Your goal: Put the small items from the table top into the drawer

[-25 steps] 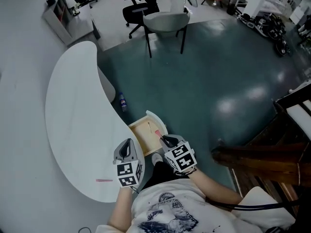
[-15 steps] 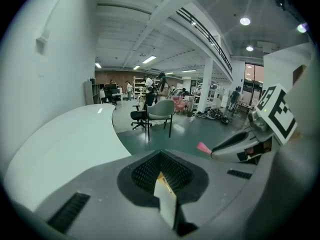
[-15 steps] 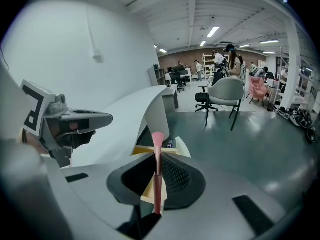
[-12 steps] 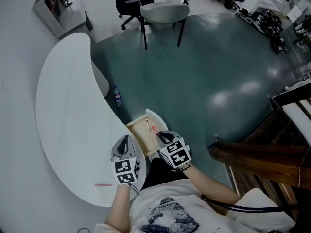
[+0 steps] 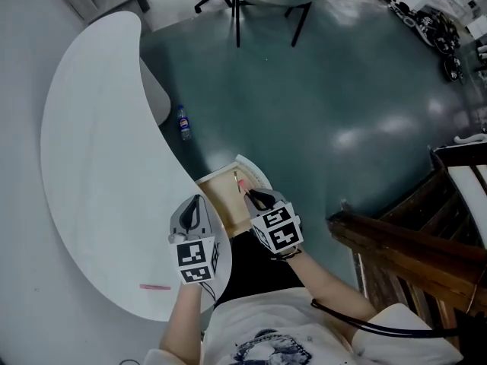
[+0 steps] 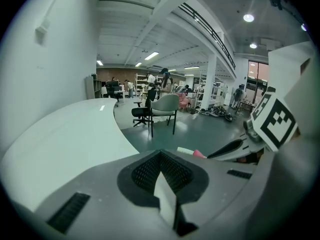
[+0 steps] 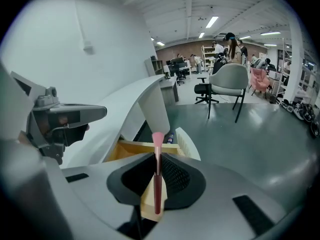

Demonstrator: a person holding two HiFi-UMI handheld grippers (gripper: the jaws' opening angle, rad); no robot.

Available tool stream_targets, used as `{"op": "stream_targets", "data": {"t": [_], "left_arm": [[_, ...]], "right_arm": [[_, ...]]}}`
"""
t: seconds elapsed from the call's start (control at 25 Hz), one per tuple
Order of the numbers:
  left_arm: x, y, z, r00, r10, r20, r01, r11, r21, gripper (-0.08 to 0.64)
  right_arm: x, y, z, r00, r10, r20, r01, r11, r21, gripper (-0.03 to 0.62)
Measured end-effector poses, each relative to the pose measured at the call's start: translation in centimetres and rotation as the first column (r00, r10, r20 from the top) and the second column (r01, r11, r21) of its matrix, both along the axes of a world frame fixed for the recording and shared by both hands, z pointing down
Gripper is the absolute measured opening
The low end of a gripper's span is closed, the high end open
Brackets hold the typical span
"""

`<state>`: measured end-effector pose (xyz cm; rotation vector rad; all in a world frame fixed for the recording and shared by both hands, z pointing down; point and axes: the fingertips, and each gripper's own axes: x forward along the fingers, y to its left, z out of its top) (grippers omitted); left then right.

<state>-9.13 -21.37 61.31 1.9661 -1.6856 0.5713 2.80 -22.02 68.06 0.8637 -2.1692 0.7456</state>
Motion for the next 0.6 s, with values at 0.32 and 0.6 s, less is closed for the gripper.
{"op": "stream_targets", "data": {"t": [0.32,0.6], "left_arm": [[-0.2,-1.3,1.7,1.000,-0.008,0.024,0.008,1.000,0.008,0.023],[-0.4,-2.0,2.9,0.999,-0.026,0.027,0.026,1.000,0.017,0.023]], "right_arm": [[-1.3,-0.6,4.2,1.000,0.000,0.007,0.000,1.000,-0.029,0.060],[-3.3,-0.9,6.3,0.998,-0.055,-0.011,0.055,0.998,-0.010,0.060]]}}
